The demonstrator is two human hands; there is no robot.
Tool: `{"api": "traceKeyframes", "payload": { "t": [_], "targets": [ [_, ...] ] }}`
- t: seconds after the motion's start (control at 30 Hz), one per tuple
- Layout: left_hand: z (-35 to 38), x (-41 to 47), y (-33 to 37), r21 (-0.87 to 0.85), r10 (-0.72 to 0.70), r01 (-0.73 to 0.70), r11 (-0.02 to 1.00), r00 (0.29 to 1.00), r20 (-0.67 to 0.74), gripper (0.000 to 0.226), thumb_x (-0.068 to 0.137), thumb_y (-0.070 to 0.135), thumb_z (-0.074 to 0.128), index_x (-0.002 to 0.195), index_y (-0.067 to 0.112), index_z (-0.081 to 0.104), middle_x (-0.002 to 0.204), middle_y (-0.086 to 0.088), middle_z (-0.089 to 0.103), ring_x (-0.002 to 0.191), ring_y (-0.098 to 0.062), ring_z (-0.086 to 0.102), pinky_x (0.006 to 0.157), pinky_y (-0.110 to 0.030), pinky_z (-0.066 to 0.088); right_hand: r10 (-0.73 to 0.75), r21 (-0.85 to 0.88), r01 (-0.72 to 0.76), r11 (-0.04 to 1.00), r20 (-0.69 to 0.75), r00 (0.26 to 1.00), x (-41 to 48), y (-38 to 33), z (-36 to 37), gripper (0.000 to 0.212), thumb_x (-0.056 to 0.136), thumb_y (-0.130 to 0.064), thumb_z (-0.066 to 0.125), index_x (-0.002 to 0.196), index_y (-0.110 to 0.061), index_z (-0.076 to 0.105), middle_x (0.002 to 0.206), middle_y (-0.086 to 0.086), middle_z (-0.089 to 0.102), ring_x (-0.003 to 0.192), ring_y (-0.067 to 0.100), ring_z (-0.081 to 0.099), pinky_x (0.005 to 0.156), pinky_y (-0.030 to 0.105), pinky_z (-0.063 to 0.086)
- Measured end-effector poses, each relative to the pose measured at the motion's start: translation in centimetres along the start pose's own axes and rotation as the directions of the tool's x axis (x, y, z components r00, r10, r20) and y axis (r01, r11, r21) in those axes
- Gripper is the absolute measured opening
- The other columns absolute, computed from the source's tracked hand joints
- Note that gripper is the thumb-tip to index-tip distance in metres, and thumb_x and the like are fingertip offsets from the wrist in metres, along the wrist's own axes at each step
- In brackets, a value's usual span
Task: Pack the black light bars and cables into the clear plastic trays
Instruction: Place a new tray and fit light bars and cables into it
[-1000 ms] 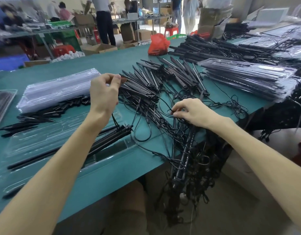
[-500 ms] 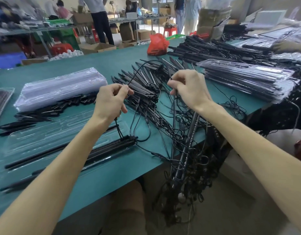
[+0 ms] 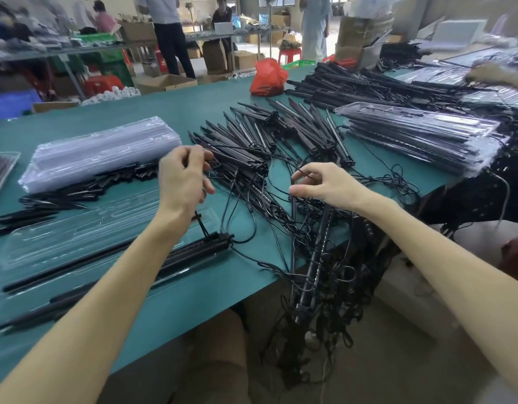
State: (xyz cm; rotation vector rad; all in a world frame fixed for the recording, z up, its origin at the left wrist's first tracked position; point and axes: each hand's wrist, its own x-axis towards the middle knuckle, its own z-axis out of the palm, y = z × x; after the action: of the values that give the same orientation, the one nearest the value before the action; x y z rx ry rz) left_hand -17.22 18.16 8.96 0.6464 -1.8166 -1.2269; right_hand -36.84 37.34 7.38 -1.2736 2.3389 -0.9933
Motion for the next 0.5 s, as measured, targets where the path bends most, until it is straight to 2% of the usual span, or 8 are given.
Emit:
{"api": "traceKeyframes", "payload": {
  "t": [0.1, 0.17, 0.27, 0.37, 0.43, 0.5],
  "targets": [
    [-1.2, 0.8, 0.0, -0.108, -0.048, 0.034, 0.994, 0.990, -0.136, 0.024, 0.107, 0.022, 0.045, 0.102, 0.009, 0.065, 0.078, -0.003, 0.058, 0.046, -0.008, 0.054, 0.037, -0.021, 0.036, 0.025, -0.034, -0.026, 0.999, -0.035, 0.999, 0.2, 0.6, -0.3, 0.044, 0.083, -0.047, 0.077, 0.116, -0.021, 0.065, 0.102, -0.006, 0.074, 0.097, 0.013, 0.070, 0.098, 0.042, 0.053],
    [-2.1, 1.1, 0.0, -0.127, -0.045, 0.021, 0.992, 0.981, -0.188, 0.025, 0.106, 0.024, 0.045, 0.093, 0.017, 0.064, 0.075, -0.001, 0.056, 0.045, -0.007, 0.053, 0.037, -0.021, 0.034, -0.001, -0.152, 0.000, 0.988, -0.002, 1.000, 0.4, 0.6, -0.4, 0.037, 0.089, -0.049, 0.070, 0.116, -0.023, 0.068, 0.104, -0.005, 0.073, 0.097, 0.013, 0.068, 0.099, 0.040, 0.051],
    [-3.1, 1.3, -0.1, -0.127, -0.040, 0.011, 0.992, 0.973, -0.229, 0.030, 0.105, 0.025, 0.045, 0.083, 0.026, 0.065, 0.073, 0.003, 0.057, 0.044, -0.007, 0.051, 0.038, -0.021, 0.033, -0.014, -0.265, 0.021, 0.964, 0.030, 0.999, 0.9, -0.3, 0.3, 0.041, 0.092, -0.054, 0.064, 0.114, -0.020, 0.070, 0.104, 0.000, 0.071, 0.096, 0.016, 0.066, 0.093, 0.035, 0.052],
    [-3.8, 1.3, -0.4, -0.116, -0.046, 0.019, 0.993, 0.971, -0.236, 0.027, 0.105, 0.026, 0.046, 0.086, 0.024, 0.065, 0.071, 0.004, 0.056, 0.044, -0.007, 0.052, 0.038, -0.022, 0.033, -0.055, -0.342, 0.045, 0.939, -0.021, 0.998, 1.6, -1.1, 0.9, 0.036, 0.099, -0.043, 0.059, 0.103, -0.009, 0.072, 0.092, 0.005, 0.073, 0.081, 0.018, 0.068, 0.076, 0.030, 0.054],
    [-4.2, 1.2, -0.8, -0.096, -0.032, 0.012, 0.995, 0.977, -0.209, 0.025, 0.105, 0.026, 0.047, 0.088, 0.021, 0.065, 0.065, 0.005, 0.057, 0.044, -0.008, 0.052, 0.037, -0.020, 0.033, -0.096, -0.336, 0.058, 0.940, -0.099, 0.990, 2.0, -1.5, 1.0, 0.028, 0.103, -0.028, 0.054, 0.095, -0.007, 0.071, 0.081, 0.005, 0.074, 0.061, 0.006, 0.067, 0.055, 0.020, 0.050],
    [-4.3, 0.9, -1.2, -0.075, -0.020, 0.007, 0.997, 0.984, -0.177, 0.024, 0.105, 0.026, 0.047, 0.090, 0.019, 0.065, 0.063, 0.006, 0.058, 0.044, -0.009, 0.053, 0.037, -0.021, 0.034, -0.122, -0.276, 0.054, 0.960, -0.237, 0.964, 2.2, -2.0, 0.5, 0.025, 0.104, -0.021, 0.052, 0.092, -0.008, 0.070, 0.073, 0.002, 0.073, 0.048, -0.002, 0.062, 0.043, 0.014, 0.043]
  ]
}}
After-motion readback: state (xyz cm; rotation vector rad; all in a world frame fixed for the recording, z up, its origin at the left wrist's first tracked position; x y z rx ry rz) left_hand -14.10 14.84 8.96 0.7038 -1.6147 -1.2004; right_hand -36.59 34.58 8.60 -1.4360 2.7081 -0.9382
